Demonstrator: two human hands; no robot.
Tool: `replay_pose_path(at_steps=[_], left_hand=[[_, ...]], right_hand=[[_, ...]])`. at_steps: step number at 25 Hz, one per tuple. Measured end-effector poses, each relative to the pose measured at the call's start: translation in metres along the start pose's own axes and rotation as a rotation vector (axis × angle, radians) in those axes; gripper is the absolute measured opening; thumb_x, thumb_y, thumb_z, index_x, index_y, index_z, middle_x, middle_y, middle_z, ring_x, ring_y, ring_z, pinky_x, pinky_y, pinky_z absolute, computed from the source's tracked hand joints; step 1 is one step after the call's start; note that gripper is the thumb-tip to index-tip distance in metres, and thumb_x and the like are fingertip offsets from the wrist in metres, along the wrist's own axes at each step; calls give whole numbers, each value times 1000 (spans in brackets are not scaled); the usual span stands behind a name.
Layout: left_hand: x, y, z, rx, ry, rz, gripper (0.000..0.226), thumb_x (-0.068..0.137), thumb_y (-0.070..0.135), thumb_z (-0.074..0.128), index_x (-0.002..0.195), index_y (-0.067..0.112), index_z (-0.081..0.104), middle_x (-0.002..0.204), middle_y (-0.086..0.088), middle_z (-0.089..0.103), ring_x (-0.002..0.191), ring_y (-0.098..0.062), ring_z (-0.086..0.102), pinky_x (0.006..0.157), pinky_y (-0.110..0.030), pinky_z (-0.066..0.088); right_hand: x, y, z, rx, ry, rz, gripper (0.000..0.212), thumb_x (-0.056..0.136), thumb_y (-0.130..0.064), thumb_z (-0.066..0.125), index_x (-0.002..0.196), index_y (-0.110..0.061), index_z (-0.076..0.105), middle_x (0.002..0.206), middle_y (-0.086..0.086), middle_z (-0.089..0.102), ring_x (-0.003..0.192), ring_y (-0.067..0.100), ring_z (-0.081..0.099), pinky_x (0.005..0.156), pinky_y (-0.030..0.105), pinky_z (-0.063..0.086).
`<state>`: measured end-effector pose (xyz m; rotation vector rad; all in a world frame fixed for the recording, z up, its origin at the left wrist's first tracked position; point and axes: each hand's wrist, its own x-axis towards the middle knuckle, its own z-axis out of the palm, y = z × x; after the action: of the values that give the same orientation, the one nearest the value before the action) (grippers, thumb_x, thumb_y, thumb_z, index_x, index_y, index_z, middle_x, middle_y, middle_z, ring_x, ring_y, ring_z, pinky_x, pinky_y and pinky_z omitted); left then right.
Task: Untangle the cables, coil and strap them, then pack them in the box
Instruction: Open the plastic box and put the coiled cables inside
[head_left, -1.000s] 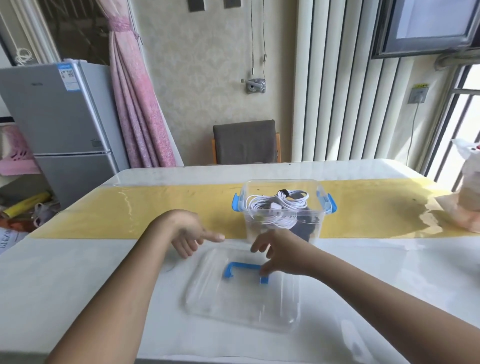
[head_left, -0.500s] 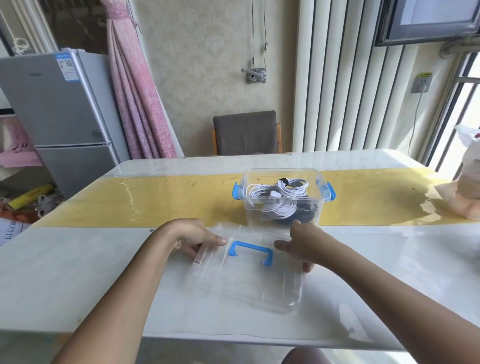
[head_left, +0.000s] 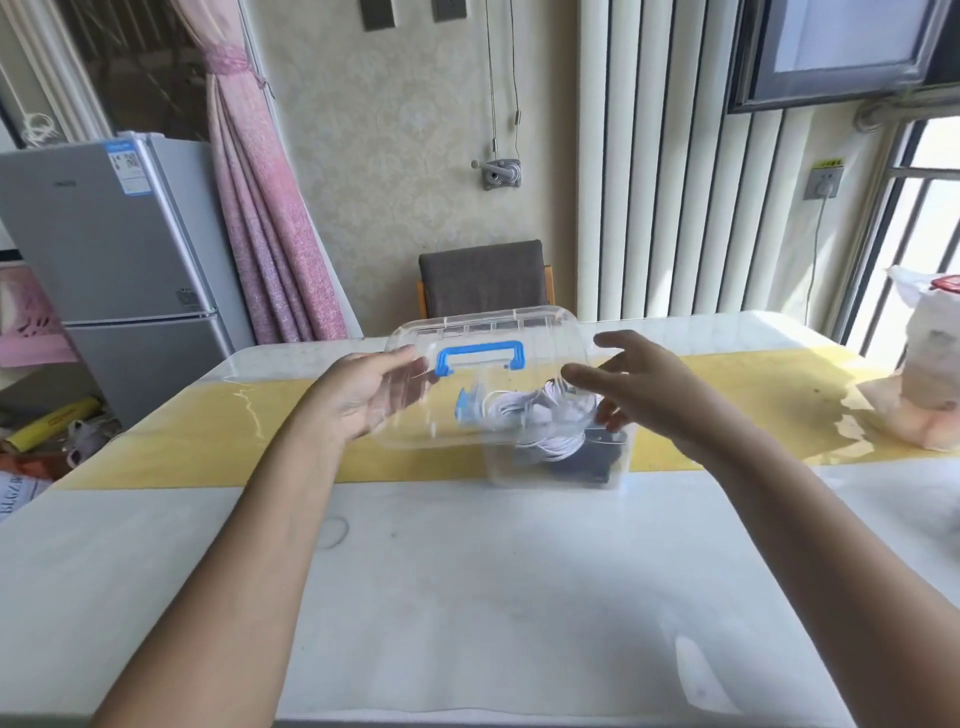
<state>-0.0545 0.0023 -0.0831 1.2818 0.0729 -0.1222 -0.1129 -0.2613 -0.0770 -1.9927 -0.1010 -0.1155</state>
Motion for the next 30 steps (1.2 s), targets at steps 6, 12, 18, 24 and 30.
replay_pose_path(at_steps=[6,12,18,24,30], left_hand=[[50,-28,46,413,128,84,11,85,12,53,74,9,54,70,-6,51,63,-20,50,63,-26,45],[72,-40,56,857,182,136,31,83,25,59,64,13,38,64,-5,34,60,-20,31,60,-29,26],[91,-45,53,944,254,143,44,90,29,58,57,12,34,59,-4,32,60,-22,34,62,-28,28],[101,-52,47,1018,221,53,40,89,45,60,81,6,60,79,-9,55,73,-23,50,67,-28,35],[88,-54,39,897,80,-92,52,88,49,61,99,-2,65,88,-13,69,75,-26,63,80,-37,54]], right_hand=[[44,24,-23,-313,216,12,44,87,-36,61,117,-4,62,87,12,69,63,18,59,70,30,50],[55,39,-20,-650,298,173,43,92,-37,49,63,-6,48,71,9,62,68,30,56,55,29,44],[57,36,-15,-746,312,180,43,96,-30,48,61,-8,39,62,4,44,61,25,45,45,27,26],[72,47,-17,-720,286,212,38,90,-21,54,58,-8,38,59,4,45,52,19,40,45,25,28],[75,69,-13,-543,216,268,32,93,-28,47,71,-4,51,87,14,54,80,28,50,68,31,38]])
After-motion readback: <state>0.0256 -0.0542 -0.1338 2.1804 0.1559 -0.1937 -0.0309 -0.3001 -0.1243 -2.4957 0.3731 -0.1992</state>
